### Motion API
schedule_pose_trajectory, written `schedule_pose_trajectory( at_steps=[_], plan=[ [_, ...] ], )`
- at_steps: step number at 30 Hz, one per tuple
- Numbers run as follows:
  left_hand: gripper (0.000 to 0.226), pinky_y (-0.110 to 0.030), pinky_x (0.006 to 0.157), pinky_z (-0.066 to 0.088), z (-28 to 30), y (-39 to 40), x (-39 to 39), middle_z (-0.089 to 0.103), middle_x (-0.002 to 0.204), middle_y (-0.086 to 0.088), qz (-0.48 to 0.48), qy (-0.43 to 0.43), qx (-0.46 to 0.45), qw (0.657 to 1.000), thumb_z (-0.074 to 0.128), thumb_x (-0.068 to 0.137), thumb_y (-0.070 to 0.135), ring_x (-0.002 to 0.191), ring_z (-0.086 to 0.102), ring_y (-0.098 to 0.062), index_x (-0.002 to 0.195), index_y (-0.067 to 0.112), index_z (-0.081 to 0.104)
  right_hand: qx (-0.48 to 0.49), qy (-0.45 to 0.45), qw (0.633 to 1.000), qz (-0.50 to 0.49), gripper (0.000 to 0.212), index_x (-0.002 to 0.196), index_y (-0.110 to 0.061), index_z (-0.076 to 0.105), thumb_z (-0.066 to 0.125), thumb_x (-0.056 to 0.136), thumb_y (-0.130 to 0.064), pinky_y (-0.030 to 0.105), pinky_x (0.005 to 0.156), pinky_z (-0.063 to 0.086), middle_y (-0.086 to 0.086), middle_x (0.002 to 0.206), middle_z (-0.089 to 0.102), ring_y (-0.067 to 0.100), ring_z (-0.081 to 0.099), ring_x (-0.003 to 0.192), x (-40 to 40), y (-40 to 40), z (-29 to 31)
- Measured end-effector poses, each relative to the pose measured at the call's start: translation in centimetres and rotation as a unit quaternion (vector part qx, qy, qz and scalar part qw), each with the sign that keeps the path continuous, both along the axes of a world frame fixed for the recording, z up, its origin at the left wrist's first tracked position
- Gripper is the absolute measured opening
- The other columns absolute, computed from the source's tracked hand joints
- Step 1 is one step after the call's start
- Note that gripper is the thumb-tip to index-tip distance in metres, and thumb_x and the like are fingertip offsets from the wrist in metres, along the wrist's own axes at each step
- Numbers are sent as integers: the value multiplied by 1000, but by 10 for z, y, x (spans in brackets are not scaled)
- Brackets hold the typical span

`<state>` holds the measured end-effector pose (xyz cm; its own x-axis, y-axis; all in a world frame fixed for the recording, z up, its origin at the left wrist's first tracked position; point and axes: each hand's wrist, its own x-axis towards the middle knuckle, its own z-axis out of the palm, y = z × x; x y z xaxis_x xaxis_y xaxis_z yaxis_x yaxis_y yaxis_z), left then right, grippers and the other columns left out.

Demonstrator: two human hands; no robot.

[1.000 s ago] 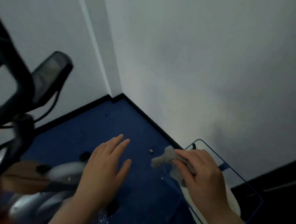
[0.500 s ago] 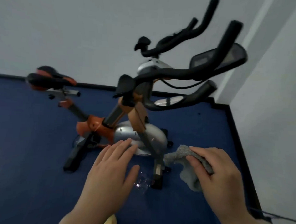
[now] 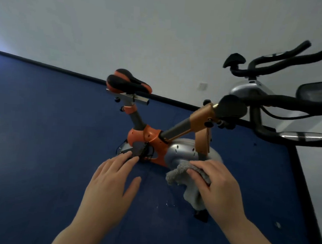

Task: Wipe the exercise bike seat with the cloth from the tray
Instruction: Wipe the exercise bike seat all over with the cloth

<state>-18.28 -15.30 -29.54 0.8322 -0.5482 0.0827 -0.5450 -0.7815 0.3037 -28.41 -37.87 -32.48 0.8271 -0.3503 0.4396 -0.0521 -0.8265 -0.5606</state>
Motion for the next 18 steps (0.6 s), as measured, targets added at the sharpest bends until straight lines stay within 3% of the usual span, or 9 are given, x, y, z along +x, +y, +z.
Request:
schedule_pose_trajectory(
  at_steps=[8,11,18],
  plan=[
    [58,-25,104,20,0,86,92,43,141,11,12,11,5,1000,29,84,54,129,39,-13,134,30,45,13,20,1000,6,18,102,-19,70,66,90,-30,27,82,50,-9,97,67,8,61,95,89,73,-5],
    [54,-25,104,20,-5,97,116,42,142,12,22,24,0,999,33,84,51,129,38,-12,133,31,45,2,18,1000,4,16,101,-19,70,68,87,-27,27,82,50,-7,96,68,9,62,94,116,82,-2],
    [62,-22,103,18,-21,86,158,42,141,15,44,43,-11,998,22,80,57,128,38,-9,132,32,46,-11,30,999,28,17,102,-19,70,66,88,-28,19,85,45,-6,96,68,9,61,94,182,75,-12]
  ],
)
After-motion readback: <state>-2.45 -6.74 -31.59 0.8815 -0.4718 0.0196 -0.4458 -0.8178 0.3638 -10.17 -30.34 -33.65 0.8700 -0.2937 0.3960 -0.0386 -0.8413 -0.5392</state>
